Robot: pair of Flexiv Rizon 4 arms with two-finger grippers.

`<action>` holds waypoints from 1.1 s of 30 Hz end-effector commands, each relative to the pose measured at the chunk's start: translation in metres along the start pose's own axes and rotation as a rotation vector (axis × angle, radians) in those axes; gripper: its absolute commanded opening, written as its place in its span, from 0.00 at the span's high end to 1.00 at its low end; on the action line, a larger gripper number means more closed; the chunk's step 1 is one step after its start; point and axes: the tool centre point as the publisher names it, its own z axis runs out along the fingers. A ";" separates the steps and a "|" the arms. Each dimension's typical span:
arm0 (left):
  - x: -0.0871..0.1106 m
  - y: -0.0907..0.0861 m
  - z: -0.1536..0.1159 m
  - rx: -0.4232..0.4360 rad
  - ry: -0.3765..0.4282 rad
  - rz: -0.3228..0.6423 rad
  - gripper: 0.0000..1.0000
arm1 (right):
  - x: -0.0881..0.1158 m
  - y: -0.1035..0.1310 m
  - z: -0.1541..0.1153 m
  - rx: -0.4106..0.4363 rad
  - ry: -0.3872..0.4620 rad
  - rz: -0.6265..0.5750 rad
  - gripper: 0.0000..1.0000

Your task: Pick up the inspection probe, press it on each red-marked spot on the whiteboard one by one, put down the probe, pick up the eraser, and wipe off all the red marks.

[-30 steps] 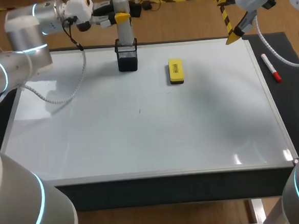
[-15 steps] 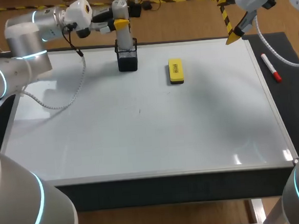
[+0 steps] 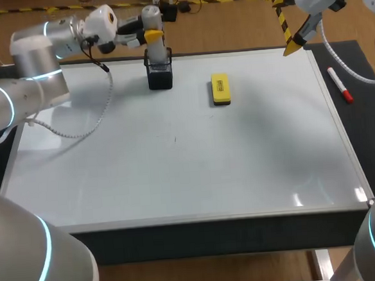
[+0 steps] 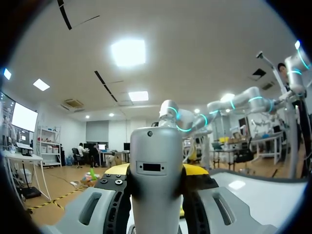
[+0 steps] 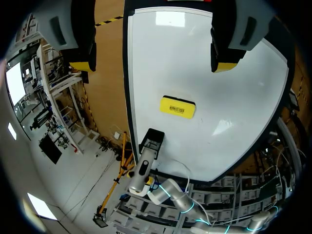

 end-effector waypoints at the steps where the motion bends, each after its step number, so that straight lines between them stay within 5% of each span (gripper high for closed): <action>1: -0.006 0.006 -0.003 0.011 0.016 -0.002 1.00 | 0.000 0.000 0.000 0.003 0.003 -0.001 0.00; 33: -0.013 0.046 -0.015 0.004 0.022 -0.046 1.00 | 0.000 0.000 0.000 0.003 0.003 -0.001 0.00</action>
